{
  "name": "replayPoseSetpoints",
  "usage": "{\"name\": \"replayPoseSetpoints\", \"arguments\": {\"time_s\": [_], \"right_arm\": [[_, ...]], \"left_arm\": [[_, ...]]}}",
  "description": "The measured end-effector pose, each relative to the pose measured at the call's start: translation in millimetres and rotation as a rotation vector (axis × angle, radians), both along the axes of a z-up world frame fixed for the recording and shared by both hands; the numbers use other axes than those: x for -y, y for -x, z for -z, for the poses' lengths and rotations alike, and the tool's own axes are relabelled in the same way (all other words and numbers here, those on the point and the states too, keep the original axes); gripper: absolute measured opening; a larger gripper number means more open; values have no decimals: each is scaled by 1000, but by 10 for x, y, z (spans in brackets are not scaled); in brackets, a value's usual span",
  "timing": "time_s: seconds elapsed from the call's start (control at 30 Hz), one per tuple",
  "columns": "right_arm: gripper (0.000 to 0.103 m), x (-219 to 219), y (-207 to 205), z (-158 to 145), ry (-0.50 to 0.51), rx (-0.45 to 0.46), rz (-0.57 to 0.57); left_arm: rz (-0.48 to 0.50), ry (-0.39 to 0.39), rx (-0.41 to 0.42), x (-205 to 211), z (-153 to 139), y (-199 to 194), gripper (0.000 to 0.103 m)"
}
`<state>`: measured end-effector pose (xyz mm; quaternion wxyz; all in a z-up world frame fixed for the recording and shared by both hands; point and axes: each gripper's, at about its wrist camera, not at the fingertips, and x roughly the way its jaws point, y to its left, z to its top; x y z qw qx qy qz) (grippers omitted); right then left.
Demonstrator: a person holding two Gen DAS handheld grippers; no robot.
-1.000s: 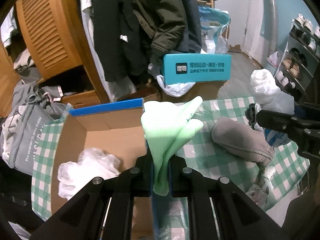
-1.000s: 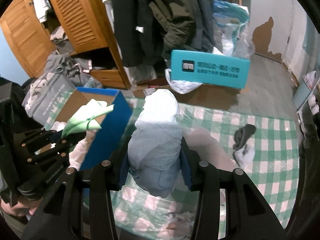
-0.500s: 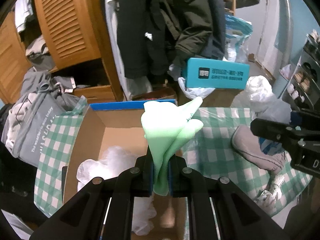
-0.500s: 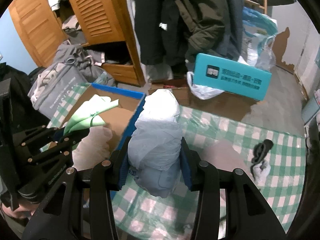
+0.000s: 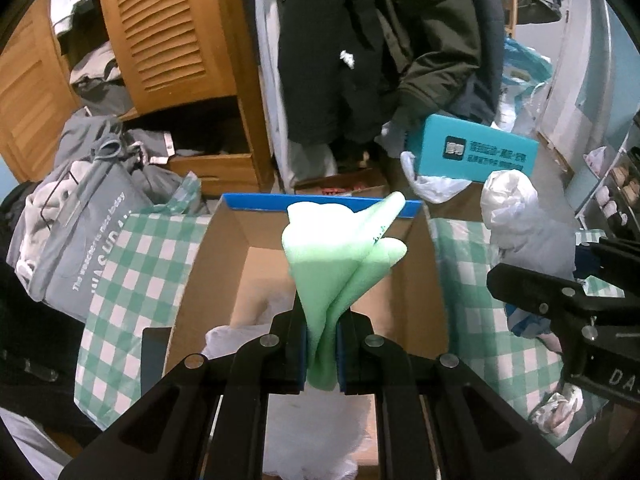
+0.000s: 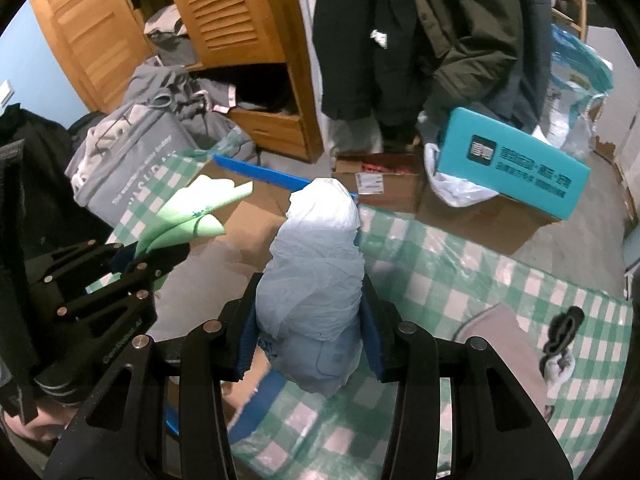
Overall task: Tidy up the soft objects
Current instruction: 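Carry the green glove and blue bundle over the cardboard box with both tools, then open both tools to drop the glove and bundle into the box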
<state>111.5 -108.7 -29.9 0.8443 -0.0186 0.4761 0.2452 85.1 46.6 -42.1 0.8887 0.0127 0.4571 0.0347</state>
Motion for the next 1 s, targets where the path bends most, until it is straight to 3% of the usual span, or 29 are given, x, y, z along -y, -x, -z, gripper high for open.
{"name": "replayPoseSetpoints", "arguments": {"time_s": [0.37,0.43,0.6,0.7,0.83,1.0], "right_arm": [[44,-414,-202,207,-5,-73,-41],[45,-458,-231,253,-1,-79,-48],[49,-485,-254,290,4,-79,-61],[54,-462,-253,287,8,-76,-53],[67,-370,-251,240,-16,-72,-30],[70,-275,-209,159,-9,-53,-11]], "left_arm": [[-54,53,-47,-291,175,-246,12],[-65,57,-60,-328,216,-264,15],[-88,38,-71,-375,242,-243,44],[-89,17,-60,-357,199,-218,54],[-83,2,-51,-324,152,-183,57],[-79,14,-49,-293,105,-145,57]]}}
